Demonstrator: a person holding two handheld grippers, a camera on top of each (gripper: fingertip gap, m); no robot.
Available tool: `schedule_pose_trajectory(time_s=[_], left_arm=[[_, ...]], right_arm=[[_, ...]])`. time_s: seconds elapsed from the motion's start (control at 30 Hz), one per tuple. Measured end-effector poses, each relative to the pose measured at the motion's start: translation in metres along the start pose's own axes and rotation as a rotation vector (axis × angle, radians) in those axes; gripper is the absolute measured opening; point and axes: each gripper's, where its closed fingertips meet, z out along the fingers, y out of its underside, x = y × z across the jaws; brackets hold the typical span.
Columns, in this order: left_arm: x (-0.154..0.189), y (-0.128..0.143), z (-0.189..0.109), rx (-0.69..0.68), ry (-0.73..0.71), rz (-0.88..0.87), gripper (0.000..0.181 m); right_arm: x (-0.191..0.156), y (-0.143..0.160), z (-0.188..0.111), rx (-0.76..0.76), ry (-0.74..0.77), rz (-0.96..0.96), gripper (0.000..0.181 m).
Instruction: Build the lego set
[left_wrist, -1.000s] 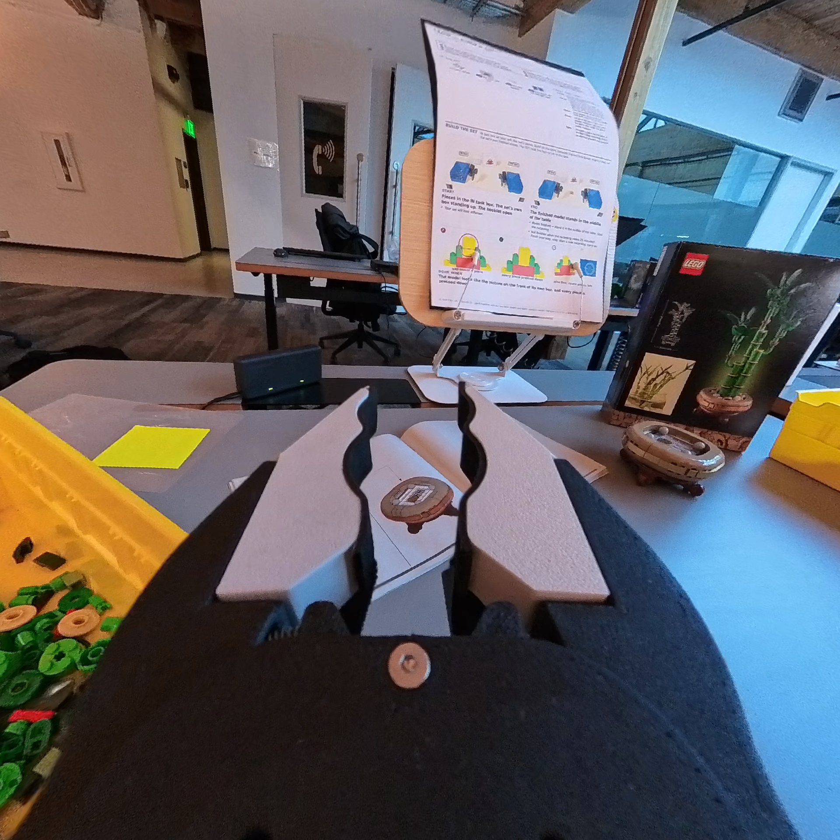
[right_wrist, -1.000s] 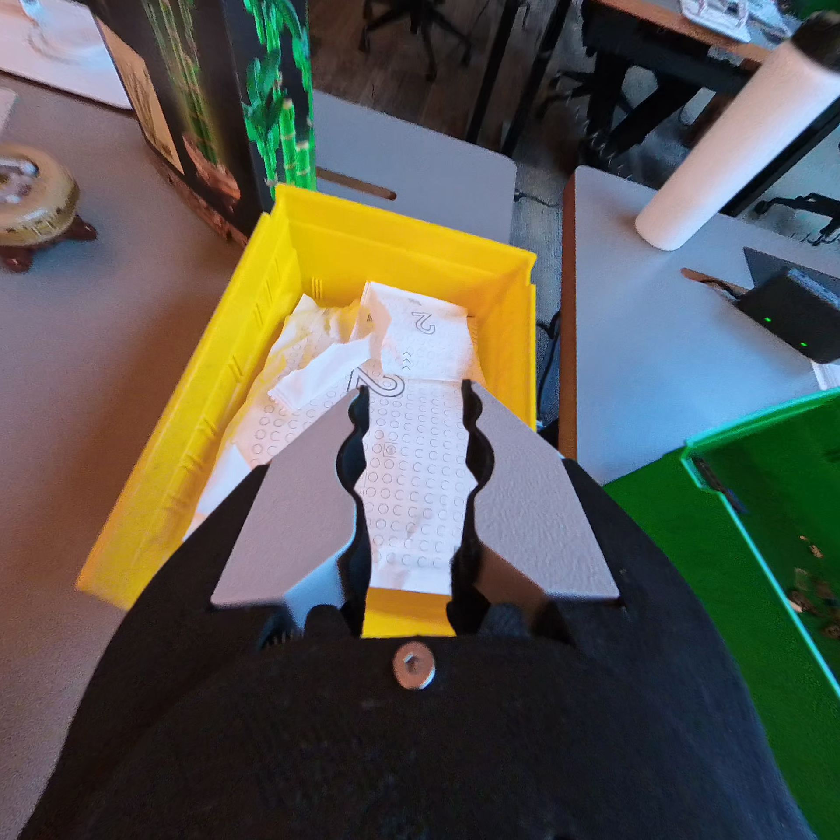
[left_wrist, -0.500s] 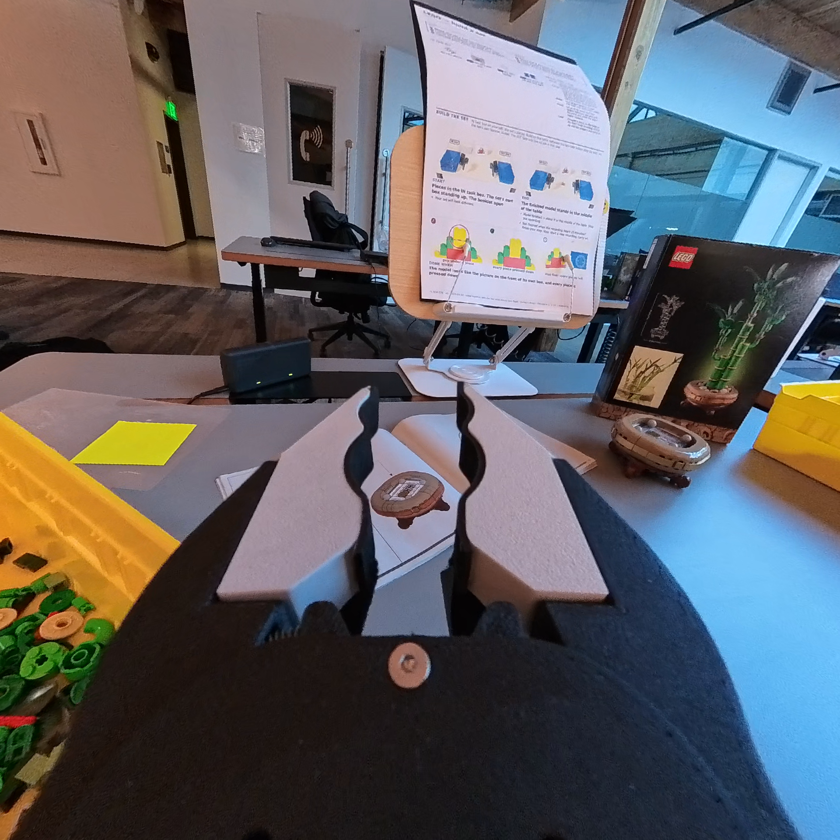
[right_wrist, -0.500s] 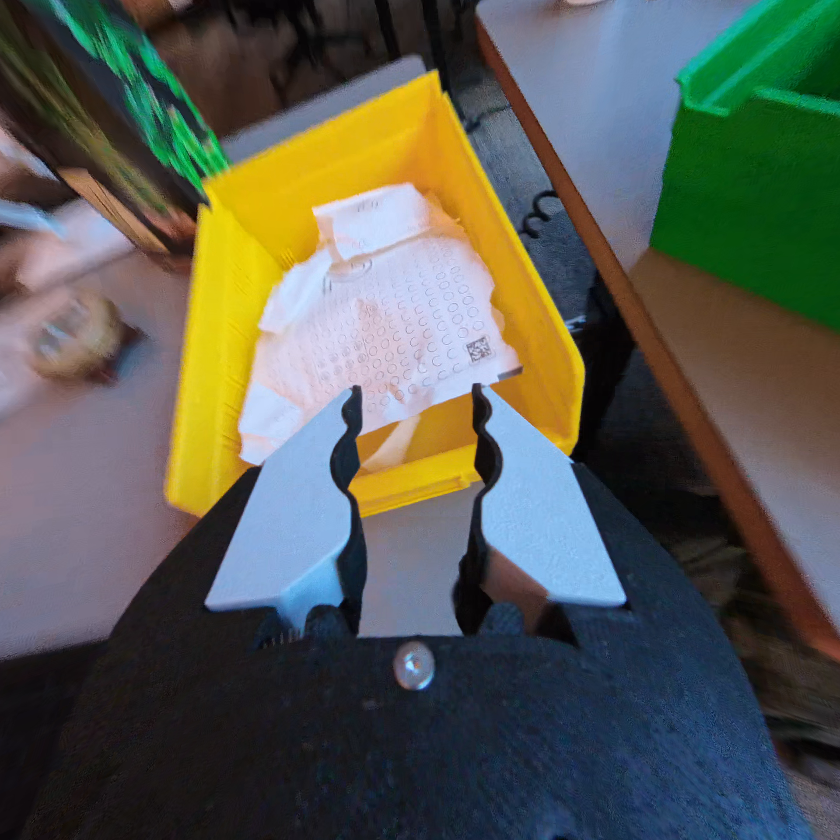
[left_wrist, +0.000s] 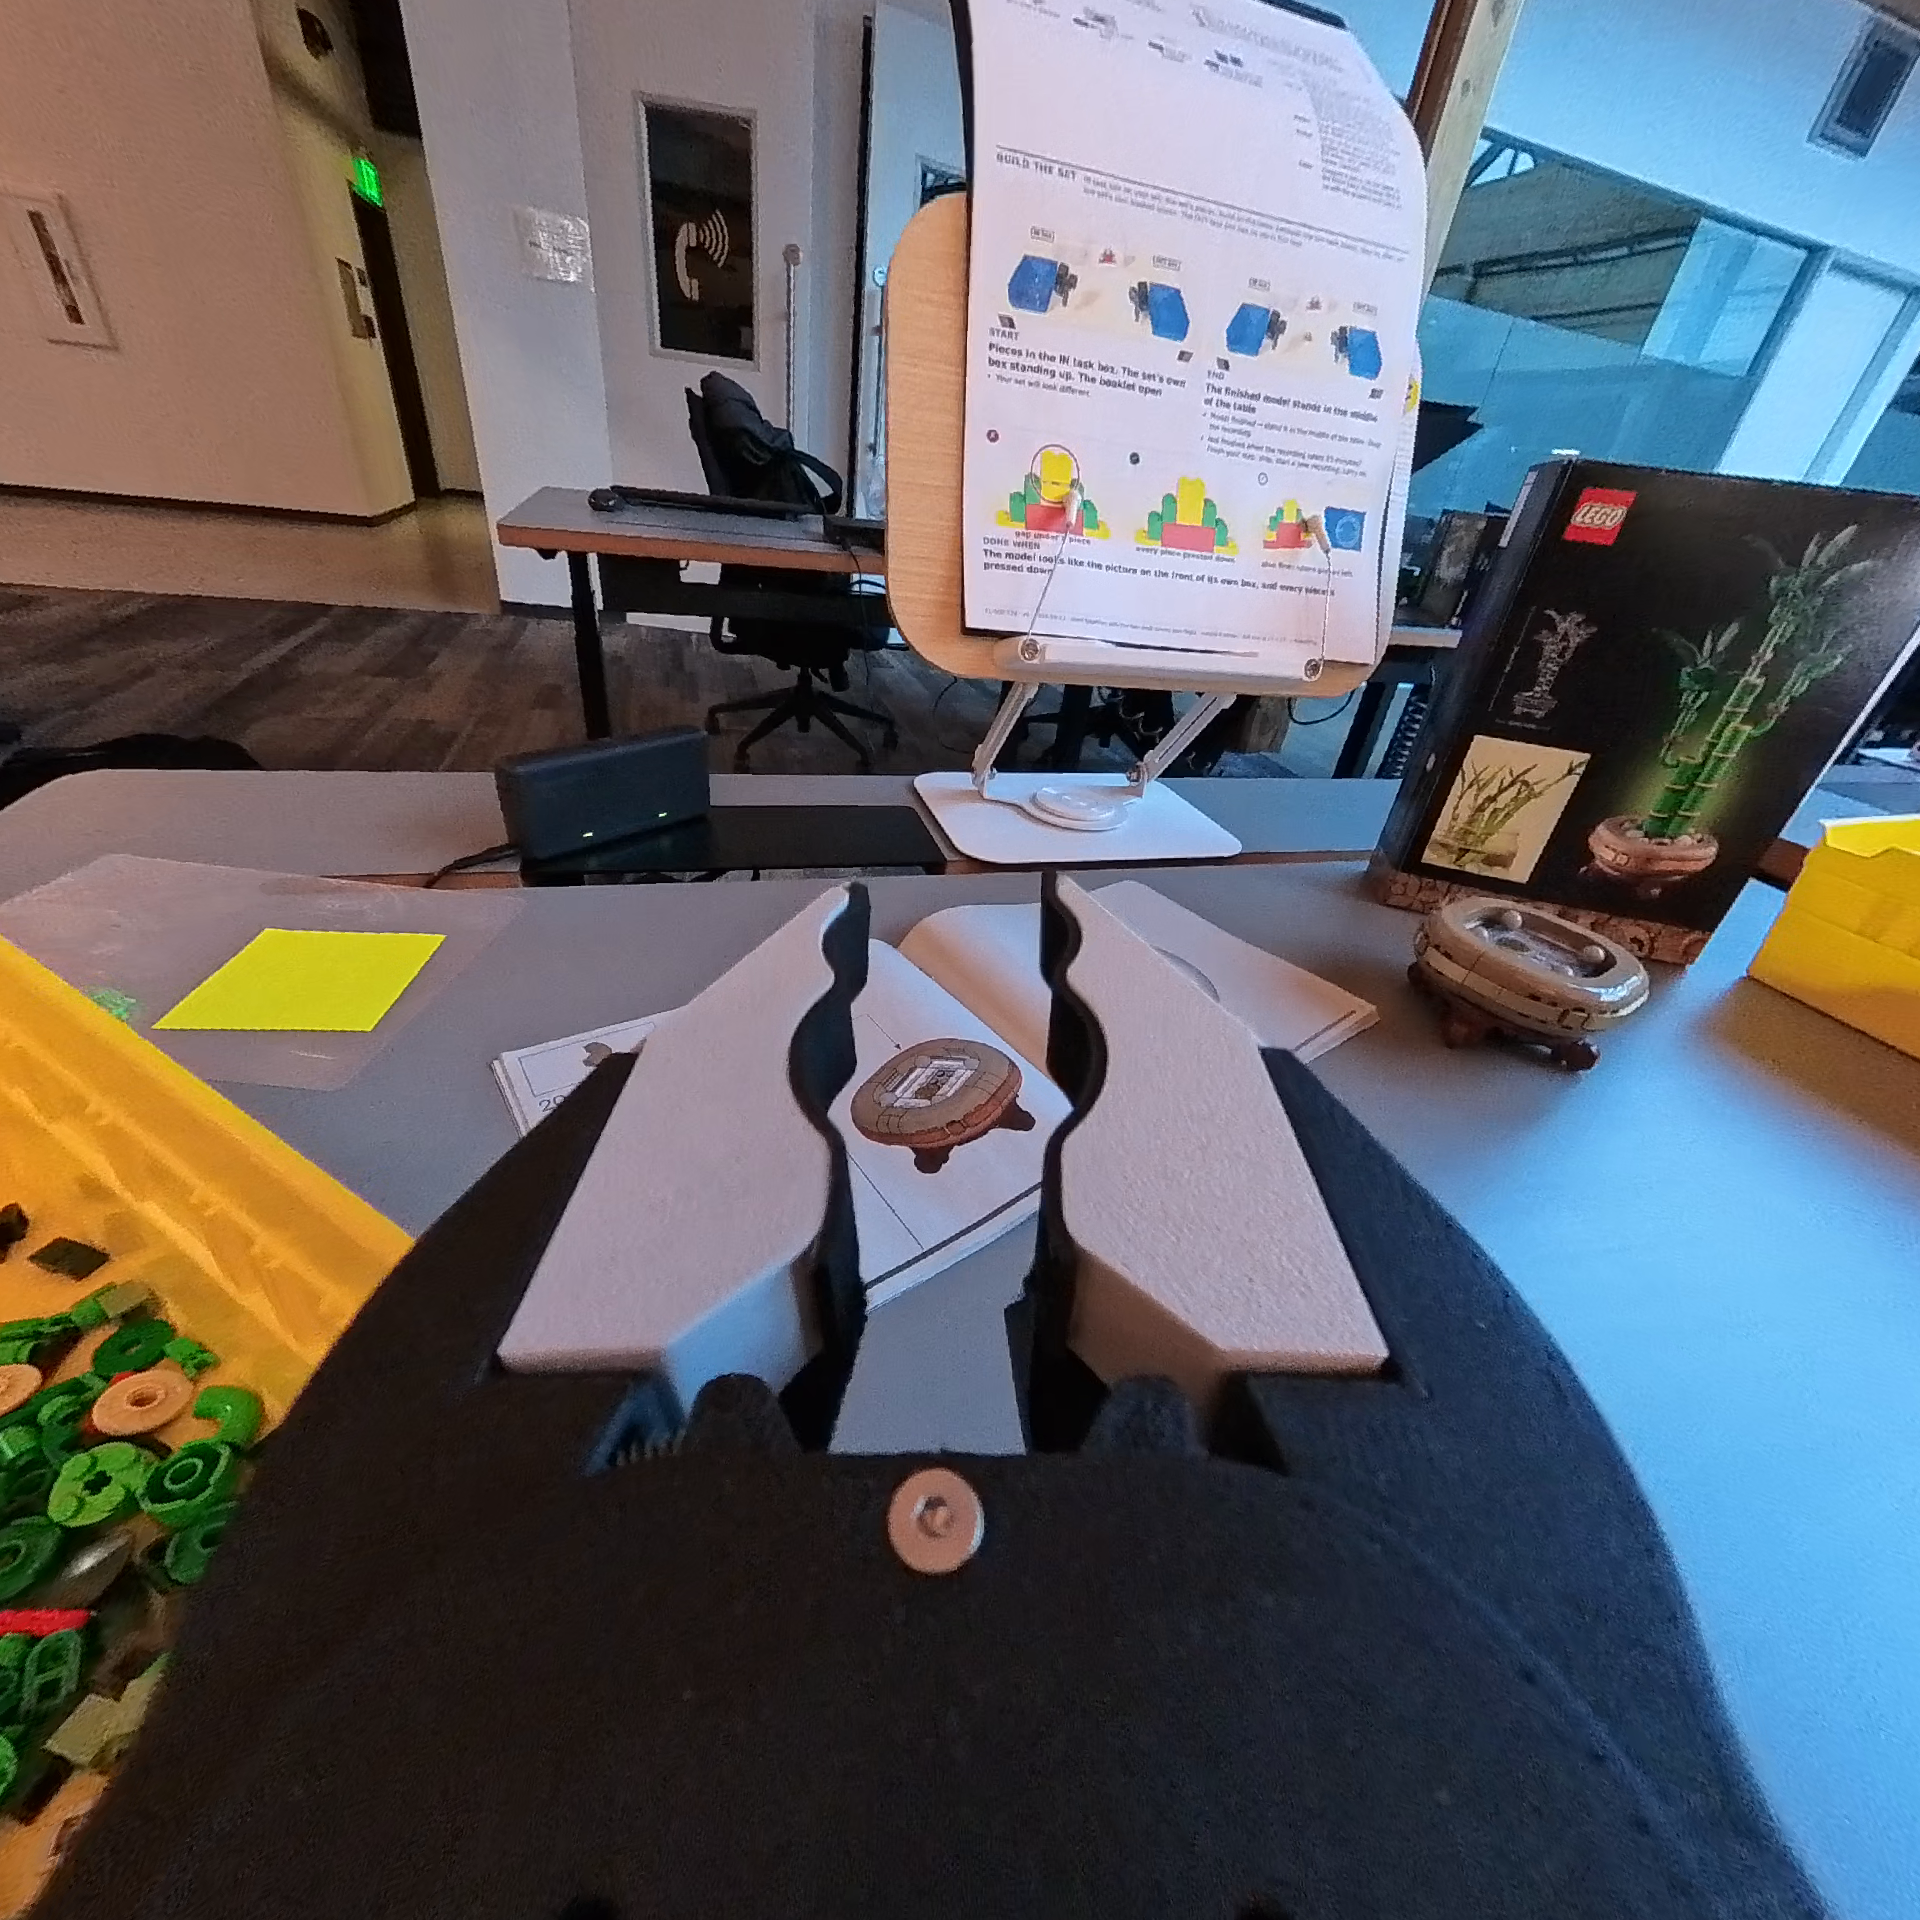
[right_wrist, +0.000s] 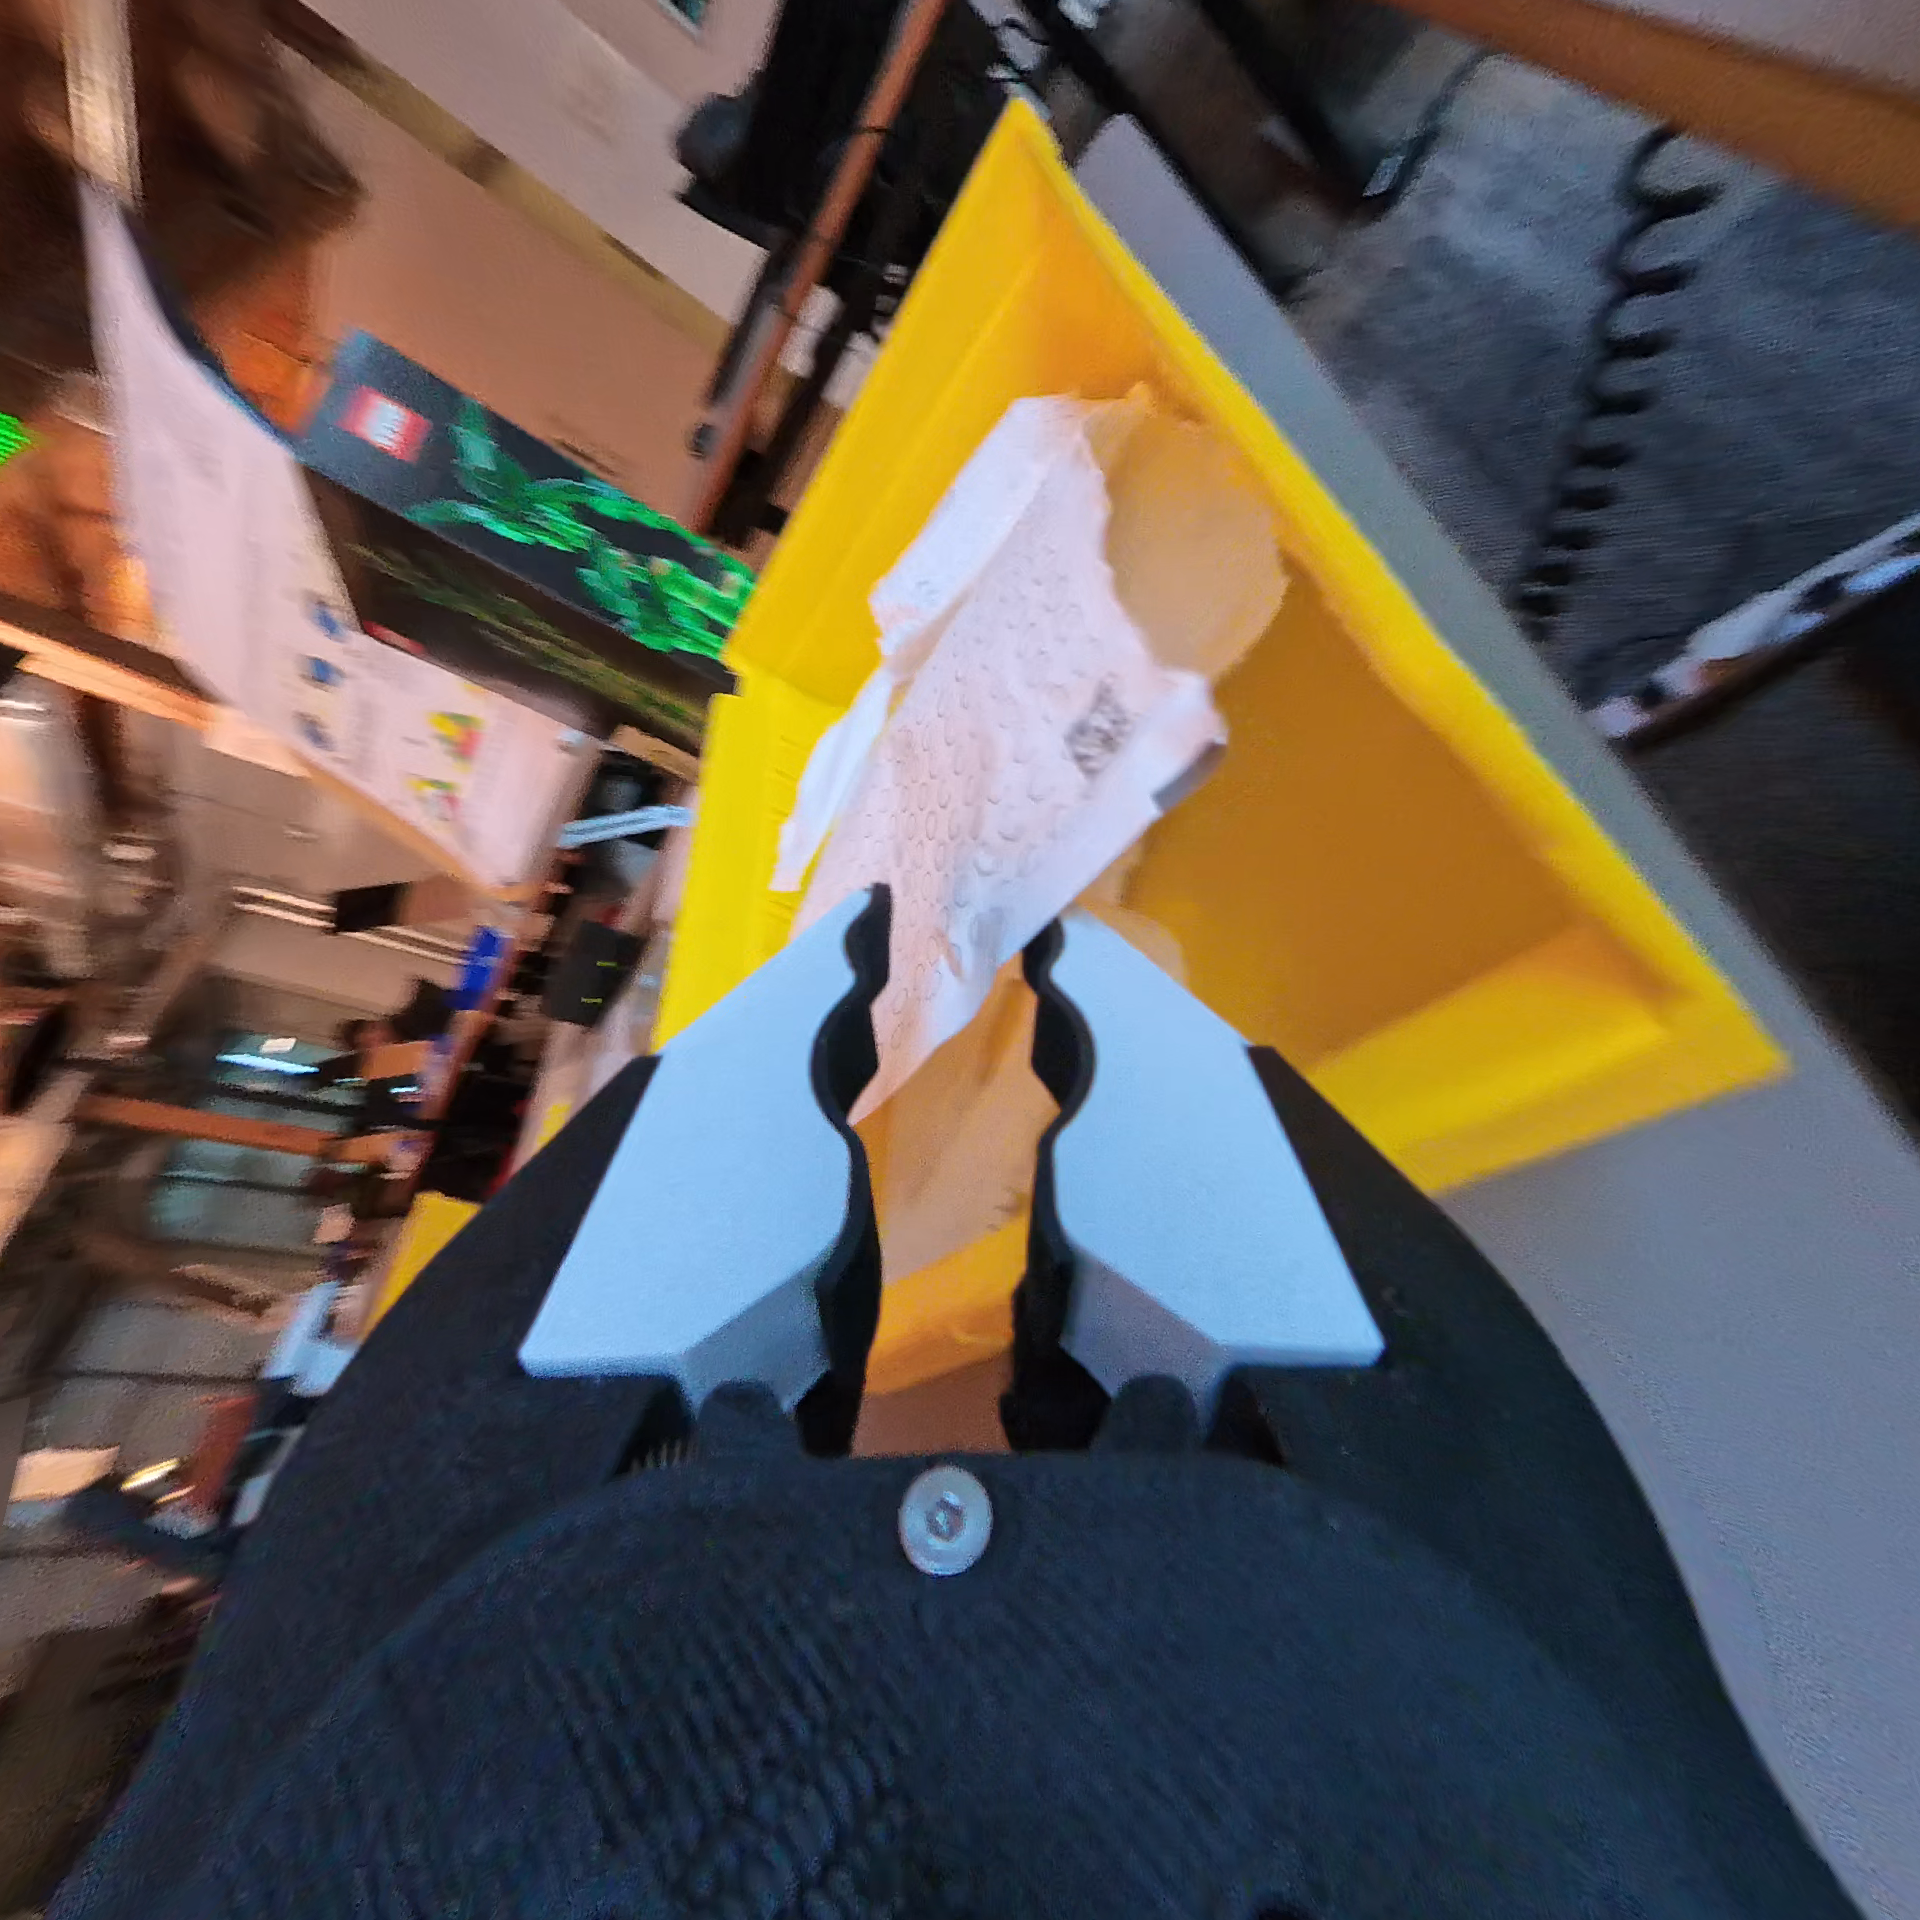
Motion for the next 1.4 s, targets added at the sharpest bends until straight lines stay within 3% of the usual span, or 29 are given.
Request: schedule_pose_trajectory(time_s=[0.07, 0.23, 0.57, 0.83, 1.03, 1.17, 1.27, 1.4], left_arm=[[0.0, 0.001, 0.0, -0.004, -0.002, 0.01, 0.031], [0.0, 0.002, 0.001, -0.01, 0.003, -0.004, 0.031], [0.003, -0.001, -0.001, -0.004, 0.019, -0.015, 0.031], [0.008, -0.001, -0.002, -0.005, 0.042, -0.018, 0.031], [0.035, 0.008, 0.003, -0.049, 0.194, -0.022, 0.033], [0.093, 0.013, -0.005, -0.114, 0.606, -0.251, 0.034], [0.12, 0.009, -0.017, -0.132, 0.822, -0.377, 0.042], [0.147, 0.021, -0.027, -0.209, 0.978, -0.366, 0.063]], right_arm=[[-0.017, -0.001, 0.006, -0.003, -0.13, 0.047, 0.001], [-0.05, -0.017, 0.003, 0.01, -0.236, 0.062, 0.0], [-0.092, -0.045, -0.037, -0.075, -0.081, -0.188, 0.0], [-0.139, -0.049, -0.09, -0.062, -0.105, -0.412, 0.0], [-0.182, -0.012, -0.109, -0.128, -0.133, -0.698, 0.0], [-0.211, 0.021, -0.107, -0.167, -0.167, -0.84, 0.0], [-0.242, 0.06, -0.099, -0.209, -0.321, -0.934, 0.0], [-0.262, 0.131, -0.074, -0.329, -0.532, -1.039, 0.0]])
